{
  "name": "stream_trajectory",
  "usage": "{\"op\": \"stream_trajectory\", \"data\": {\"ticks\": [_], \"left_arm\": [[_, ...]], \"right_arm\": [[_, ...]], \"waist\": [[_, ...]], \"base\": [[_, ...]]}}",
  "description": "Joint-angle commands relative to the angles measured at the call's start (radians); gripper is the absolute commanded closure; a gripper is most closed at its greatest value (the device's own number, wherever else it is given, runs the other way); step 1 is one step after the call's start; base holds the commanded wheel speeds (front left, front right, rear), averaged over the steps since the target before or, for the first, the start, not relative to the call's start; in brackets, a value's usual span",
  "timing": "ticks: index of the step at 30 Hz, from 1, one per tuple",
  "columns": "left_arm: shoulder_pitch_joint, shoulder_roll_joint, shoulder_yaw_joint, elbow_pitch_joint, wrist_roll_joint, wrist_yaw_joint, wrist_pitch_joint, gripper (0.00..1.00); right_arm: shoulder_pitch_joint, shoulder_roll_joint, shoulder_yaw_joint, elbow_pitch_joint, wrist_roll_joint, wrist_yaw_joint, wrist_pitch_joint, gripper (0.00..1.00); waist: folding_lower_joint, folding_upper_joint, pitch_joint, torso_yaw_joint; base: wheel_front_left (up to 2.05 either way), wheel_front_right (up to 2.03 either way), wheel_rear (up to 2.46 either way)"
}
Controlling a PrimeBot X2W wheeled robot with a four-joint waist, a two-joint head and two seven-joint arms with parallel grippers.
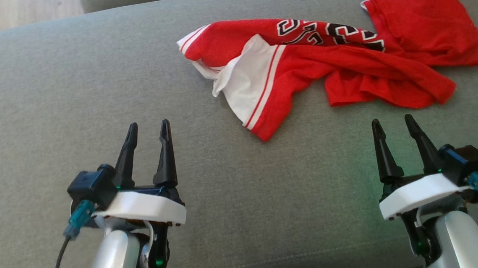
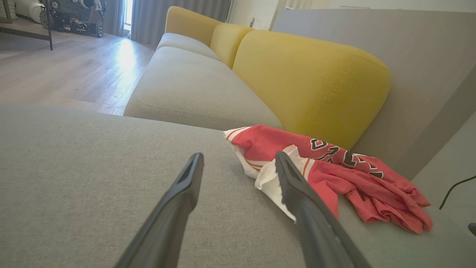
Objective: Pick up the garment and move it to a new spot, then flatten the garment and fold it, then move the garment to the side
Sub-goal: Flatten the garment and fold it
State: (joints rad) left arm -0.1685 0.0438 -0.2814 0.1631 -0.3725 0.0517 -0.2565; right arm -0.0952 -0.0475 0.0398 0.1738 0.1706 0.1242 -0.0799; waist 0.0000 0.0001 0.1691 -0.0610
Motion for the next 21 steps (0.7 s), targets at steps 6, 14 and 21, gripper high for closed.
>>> {"op": "stream_trajectory", "data": {"ticks": [6, 14, 21], "left_arm": [[-0.086, 0.006, 0.017, 0.032, 0.034, -0.03, -0.005, 0.0], [-0.259, 0.01, -0.018, 0.267, 0.103, -0.055, -0.005, 0.0], [-0.418, 0.028, -0.059, 0.469, 0.151, -0.082, 0.006, 0.0]], "right_arm": [[-0.075, -0.003, 0.031, -0.03, 0.007, 0.007, -0.026, 0.0], [-0.101, -0.003, 0.061, -0.023, 0.029, 0.007, -0.052, 0.0], [-0.124, -0.003, 0.065, 0.002, 0.045, 0.007, -0.08, 0.0]], "waist": [[0.0, -0.0001, 0.044, -0.044], [0.0, -0.0001, 0.115, -0.104], [0.0, -0.0001, 0.157, -0.149]], "base": [[0.0, 0.0, 0.0], [0.0, 0.0, 0.0], [0.0, 0.0, 0.0]]}}
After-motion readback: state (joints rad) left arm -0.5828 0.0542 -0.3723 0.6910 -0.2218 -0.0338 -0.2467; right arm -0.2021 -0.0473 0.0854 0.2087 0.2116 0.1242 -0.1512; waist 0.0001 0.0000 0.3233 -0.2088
